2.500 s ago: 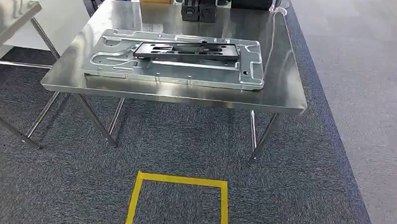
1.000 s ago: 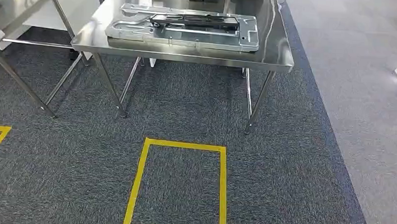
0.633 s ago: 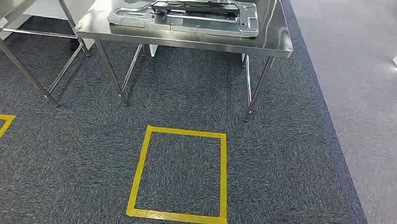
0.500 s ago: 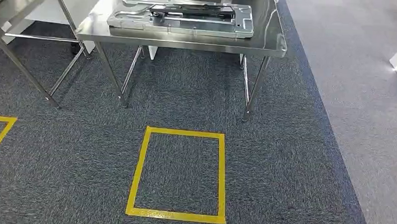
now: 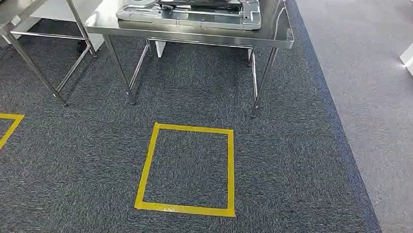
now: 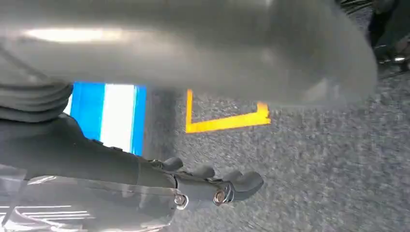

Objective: Take the parts from the cabinet and place them on the table.

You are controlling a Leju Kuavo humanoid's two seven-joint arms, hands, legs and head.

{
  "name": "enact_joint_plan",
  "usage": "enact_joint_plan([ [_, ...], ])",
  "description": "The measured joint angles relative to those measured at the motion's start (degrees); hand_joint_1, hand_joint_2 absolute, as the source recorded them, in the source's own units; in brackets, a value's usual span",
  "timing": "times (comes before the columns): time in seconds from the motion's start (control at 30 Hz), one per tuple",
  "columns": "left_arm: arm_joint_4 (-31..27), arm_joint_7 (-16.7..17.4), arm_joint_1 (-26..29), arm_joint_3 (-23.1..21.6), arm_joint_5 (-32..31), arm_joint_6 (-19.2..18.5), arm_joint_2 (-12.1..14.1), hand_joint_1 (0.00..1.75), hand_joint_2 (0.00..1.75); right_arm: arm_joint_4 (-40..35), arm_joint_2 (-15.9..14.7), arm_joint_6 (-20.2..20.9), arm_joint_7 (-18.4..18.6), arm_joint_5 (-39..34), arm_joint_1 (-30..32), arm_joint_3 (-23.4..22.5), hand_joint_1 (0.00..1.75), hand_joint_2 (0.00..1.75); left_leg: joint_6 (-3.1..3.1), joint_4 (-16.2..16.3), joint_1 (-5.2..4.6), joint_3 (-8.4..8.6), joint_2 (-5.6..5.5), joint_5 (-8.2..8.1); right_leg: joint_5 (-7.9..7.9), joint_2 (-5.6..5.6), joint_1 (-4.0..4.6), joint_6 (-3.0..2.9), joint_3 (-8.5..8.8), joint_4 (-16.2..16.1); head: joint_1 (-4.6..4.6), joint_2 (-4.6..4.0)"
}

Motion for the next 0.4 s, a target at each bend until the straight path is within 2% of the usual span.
enact_joint_plan([
  [0.13, 0.0, 0.2, 0.05, -0.13, 0.02, 0.11, 0.11, 0.0, 0.0, 0.0, 0.0, 0.2, -0.13, -0.02, 0.17, -0.3, 0.0, 0.0, 0.42, 0.02, -0.23, -0.53, 0.0, 0.61, 1.0, 0.05, -0.2, 0.45, -0.2, -0.68, 0.0, 0.0],
  [0.27, 0.0, 0.22, 0.06, -0.22, 0.07, 0.46, 0.13, 0.0, 0.0, 0.0, 0.0, 0.44, -0.72, -0.04, 0.17, -0.37, 0.0, 0.0, 0.63, 0.07, -0.44, -0.62, 0.0, 0.78, 1.28, 0.06, -0.37, 0.6, -0.24, -0.8, 0.0, 0.0],
  [0.3, 0.0, 0.22, 0.05, -0.22, 0.07, 0.48, 0.15, 0.0, 1.75, 0.0, 0.0, 0.59, -0.79, -0.04, 0.17, -0.37, 0.0, 0.0, 0.63, 0.08, -0.46, -0.62, 0.0, 0.78, 1.32, 0.06, -0.39, 0.66, -0.25, -0.8, 0.0, 0.0],
  [0.4, 0.0, 0.2, 0.05, -0.22, 0.09, 0.61, 0.15, 0.0, 1.75, 0.0, 0.0, 0.83, -1.09, -0.07, 0.17, -0.39, 0.0, 0.0, 0.63, 0.1, -0.55, -0.64, 0.0, 0.79, 1.33, 0.07, -0.39, 0.66, -0.27, -0.8, 0.0, 0.0],
])
